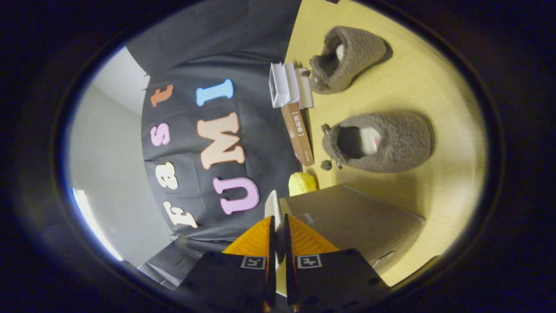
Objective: Open the storage box then place both shoes into the box .Put the left shoe in first, then the right shoe, with the right side of both shoes facing outward in a uniform manner.
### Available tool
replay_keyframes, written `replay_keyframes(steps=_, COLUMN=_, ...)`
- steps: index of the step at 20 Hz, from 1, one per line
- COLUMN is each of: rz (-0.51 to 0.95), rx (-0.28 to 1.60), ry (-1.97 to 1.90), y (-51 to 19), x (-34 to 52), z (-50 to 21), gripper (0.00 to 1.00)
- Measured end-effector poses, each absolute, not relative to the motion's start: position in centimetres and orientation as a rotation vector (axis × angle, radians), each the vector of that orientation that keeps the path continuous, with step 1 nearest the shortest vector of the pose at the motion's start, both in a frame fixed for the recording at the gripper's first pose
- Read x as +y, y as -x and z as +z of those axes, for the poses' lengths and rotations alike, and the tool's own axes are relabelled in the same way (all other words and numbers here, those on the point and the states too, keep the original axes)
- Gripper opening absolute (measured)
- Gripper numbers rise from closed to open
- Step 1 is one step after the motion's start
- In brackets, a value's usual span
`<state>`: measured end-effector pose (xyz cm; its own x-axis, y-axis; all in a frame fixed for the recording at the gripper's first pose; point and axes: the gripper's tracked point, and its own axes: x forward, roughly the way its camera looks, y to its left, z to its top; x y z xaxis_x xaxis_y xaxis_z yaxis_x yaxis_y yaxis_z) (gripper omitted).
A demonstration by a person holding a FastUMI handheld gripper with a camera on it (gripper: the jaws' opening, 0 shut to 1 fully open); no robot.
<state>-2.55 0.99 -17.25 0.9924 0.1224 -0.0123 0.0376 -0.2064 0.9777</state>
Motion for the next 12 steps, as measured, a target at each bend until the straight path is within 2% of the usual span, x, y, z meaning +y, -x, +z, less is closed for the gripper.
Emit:
replay_keyframes(steps=3, rz=0.115, rx=0.112, ry=-1.711, y=2.9, x=1.1, z=-15.1, gripper=0.09)
replay_keyframes(steps=6, rz=0.154, rx=0.097, ry=-1.644, y=2.8, x=1.1, z=-12.4, gripper=0.06)
replay_keyframes(steps=12, rz=0.287, rx=0.099, ry=-1.507, y=3.3, x=4.9, z=-5.4, gripper=0.06)
